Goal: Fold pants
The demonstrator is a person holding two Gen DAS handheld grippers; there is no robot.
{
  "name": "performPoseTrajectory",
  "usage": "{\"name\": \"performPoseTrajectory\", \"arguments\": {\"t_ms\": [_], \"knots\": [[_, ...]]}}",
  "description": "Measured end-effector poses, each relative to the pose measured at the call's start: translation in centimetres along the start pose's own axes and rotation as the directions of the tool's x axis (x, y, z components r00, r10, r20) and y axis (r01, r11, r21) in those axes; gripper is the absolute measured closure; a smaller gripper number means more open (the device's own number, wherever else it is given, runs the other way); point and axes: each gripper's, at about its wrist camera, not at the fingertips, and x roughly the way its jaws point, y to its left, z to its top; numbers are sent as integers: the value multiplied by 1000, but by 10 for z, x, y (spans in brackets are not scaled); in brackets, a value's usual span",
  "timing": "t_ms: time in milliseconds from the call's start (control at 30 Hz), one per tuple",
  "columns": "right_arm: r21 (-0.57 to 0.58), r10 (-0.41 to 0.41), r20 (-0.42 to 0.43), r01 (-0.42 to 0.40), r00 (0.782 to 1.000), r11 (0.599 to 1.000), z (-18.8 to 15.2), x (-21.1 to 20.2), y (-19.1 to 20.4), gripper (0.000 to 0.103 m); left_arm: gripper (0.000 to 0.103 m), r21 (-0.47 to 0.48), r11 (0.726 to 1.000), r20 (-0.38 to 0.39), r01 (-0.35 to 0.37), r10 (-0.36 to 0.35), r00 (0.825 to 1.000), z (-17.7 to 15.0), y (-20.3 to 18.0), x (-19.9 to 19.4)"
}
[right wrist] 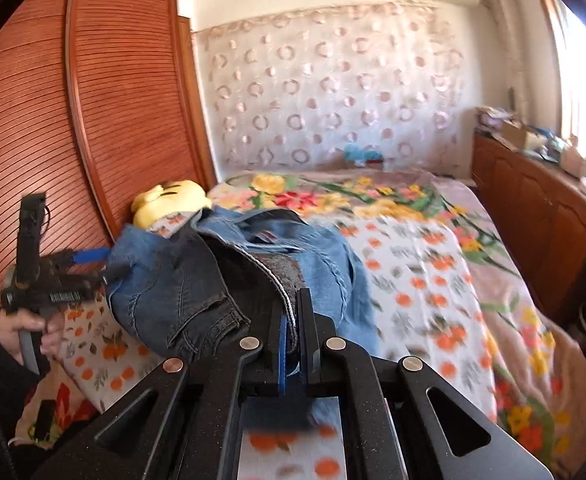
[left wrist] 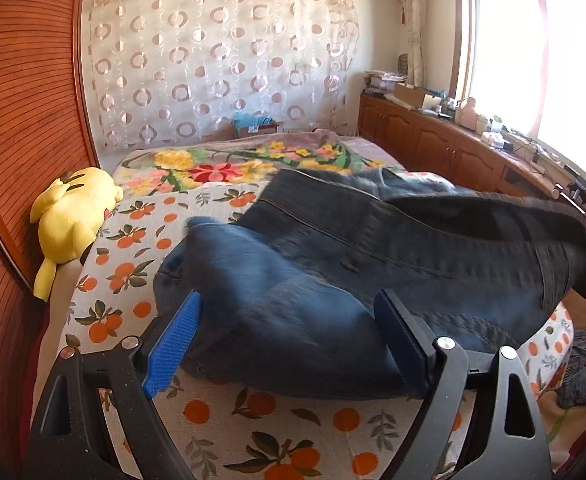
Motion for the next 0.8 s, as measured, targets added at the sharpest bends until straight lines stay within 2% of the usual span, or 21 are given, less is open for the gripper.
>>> {"name": "performPoseTrajectory", "arguments": {"t_ms": [167,267,333,400,433,467,567,600,667,700,800], "knots": [[34,-34,-133,39,990,999,-44,6,-16,99,15,18,1000,-9,4,-4,1000,-2,-2,-3],[38,-36,-172,43,984,998,-46,12,-16,97,15,21,1000,-25,2,-1,1000,-3,-1,1],[25,-37,-166,42,985,999,-40,12,-11,92,15,18,1000,-42,1,-1,999,-5,1,6],[3,-44,-147,45,988,999,-29,10,-10,81,15,12,1000,-66,1,0,998,-9,2,11],[-10,-52,-138,51,989,999,-26,11,-4,69,16,7,1000,-76,5,-4,997,-11,3,13],[-24,-53,-124,51,991,998,-21,7,-1,62,16,0,1000,-84,11,-11,996,-14,4,15],[-62,-43,-92,38,995,997,-12,2,15,57,26,-14,1000,-98,26,-28,995,-19,3,17],[-74,-43,-83,37,996,997,-13,10,17,56,32,-15,999,-101,31,-32,994,-20,4,18],[-99,-23,-76,16,997,995,-9,14,25,54,39,-14,999,-106,39,-40,994,-24,2,19],[-119,-10,-80,0,997,993,-7,19,32,53,51,-10,999,-108,48,-49,993,-25,1,19],[-164,12,-116,-31,993,986,-5,43,47,53,63,5,998,-110,61,-60,992,-28,-3,18]]}}
